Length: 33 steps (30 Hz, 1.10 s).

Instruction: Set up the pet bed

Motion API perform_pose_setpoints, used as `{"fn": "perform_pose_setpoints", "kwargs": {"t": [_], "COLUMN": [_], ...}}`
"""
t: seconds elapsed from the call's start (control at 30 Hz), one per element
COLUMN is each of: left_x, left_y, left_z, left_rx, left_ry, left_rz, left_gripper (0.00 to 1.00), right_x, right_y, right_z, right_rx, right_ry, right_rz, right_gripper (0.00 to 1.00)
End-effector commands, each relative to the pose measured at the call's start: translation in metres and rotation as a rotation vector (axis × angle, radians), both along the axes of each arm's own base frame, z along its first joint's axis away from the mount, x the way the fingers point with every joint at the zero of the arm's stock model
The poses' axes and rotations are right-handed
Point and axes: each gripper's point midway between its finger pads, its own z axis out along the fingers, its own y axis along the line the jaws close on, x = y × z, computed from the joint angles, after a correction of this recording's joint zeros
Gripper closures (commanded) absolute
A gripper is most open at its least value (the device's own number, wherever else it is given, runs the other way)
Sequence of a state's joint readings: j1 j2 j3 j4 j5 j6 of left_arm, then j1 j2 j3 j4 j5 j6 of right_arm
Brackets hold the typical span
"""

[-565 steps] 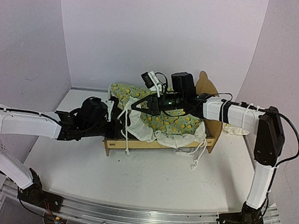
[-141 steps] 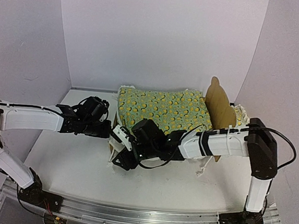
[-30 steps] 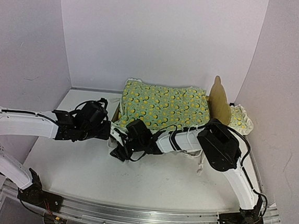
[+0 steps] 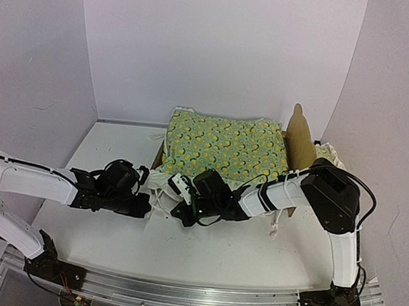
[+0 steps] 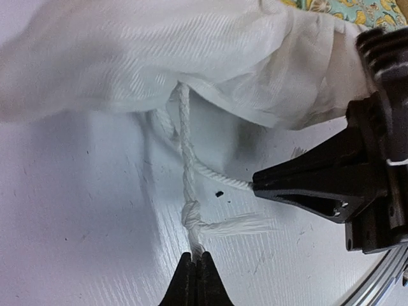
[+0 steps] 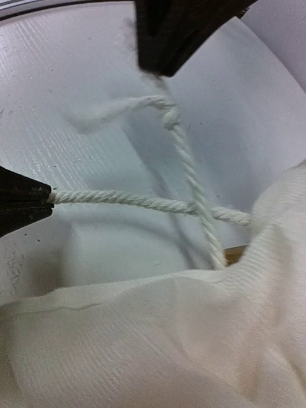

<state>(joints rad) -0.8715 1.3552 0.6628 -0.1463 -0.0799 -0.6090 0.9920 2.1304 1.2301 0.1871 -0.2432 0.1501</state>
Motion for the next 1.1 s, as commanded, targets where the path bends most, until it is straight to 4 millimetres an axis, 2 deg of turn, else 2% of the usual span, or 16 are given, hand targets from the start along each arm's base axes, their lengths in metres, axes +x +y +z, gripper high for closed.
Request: {"fn": "perform_pose_setpoints", "kwargs": {"t": [0.0,0.13,0.2,0.43,0.5,0.53,0.63,0.7,0.73,0.83,0.93,1.07], "left_x": [-0.01,-0.016,-0.015,-0.016,-0.013,-0.009,-0.001,0.005,0.009,0.022,0.025,0.033], "left_y": [-0.02,-0.023,-0.028,-0.017,-0.018,-0.018,-0.021,-0.02,-0.017,-0.002,0.006,0.007], "left_z": [-0.004,-0.018,-0.017,-0.036,-0.033,-0.029,-0.009,0.005,0.009,0.01,0.007,-0.01], "left_rx": [-0.115,-0.136,-0.163,-0.116,-0.13,-0.143,-0.211,-0.294,-0.329,-0.414,-0.501,-0.48], "left_ry": [0.071,0.121,0.114,0.144,0.15,0.144,0.109,0.096,0.096,0.115,0.146,0.162], "left_rz": [-0.028,-0.033,-0.04,-0.022,-0.025,-0.023,-0.026,-0.03,-0.017,0.034,0.063,0.103], "left_gripper": [1.0,1.0,1.0,1.0,1.0,0.95,0.63,0.51,0.49,0.49,0.63,0.8], "right_x": [0.018,0.029,0.034,0.037,0.035,0.033,0.027,0.024,0.023,0.018,0.014,0.014], "right_y": [0.024,0.03,0.032,0.039,0.041,0.04,0.04,0.039,0.038,0.038,0.04,0.039], "right_z": [0.077,0.087,0.087,0.095,0.094,0.092,0.093,0.093,0.092,0.087,0.081,0.076], "right_rx": [0.195,0.207,0.206,0.228,0.233,0.232,0.239,0.24,0.239,0.238,0.239,0.234], "right_ry": [-0.092,-0.136,-0.148,-0.183,-0.172,-0.166,-0.149,-0.144,-0.14,-0.117,-0.088,-0.084], "right_rz": [-0.053,-0.067,-0.079,-0.062,-0.055,-0.049,-0.021,-0.015,-0.011,0.009,0.02,0.02], "right_gripper": [1.0,1.0,1.0,1.0,1.0,1.0,1.0,1.0,1.0,1.0,1.0,1.0]}}
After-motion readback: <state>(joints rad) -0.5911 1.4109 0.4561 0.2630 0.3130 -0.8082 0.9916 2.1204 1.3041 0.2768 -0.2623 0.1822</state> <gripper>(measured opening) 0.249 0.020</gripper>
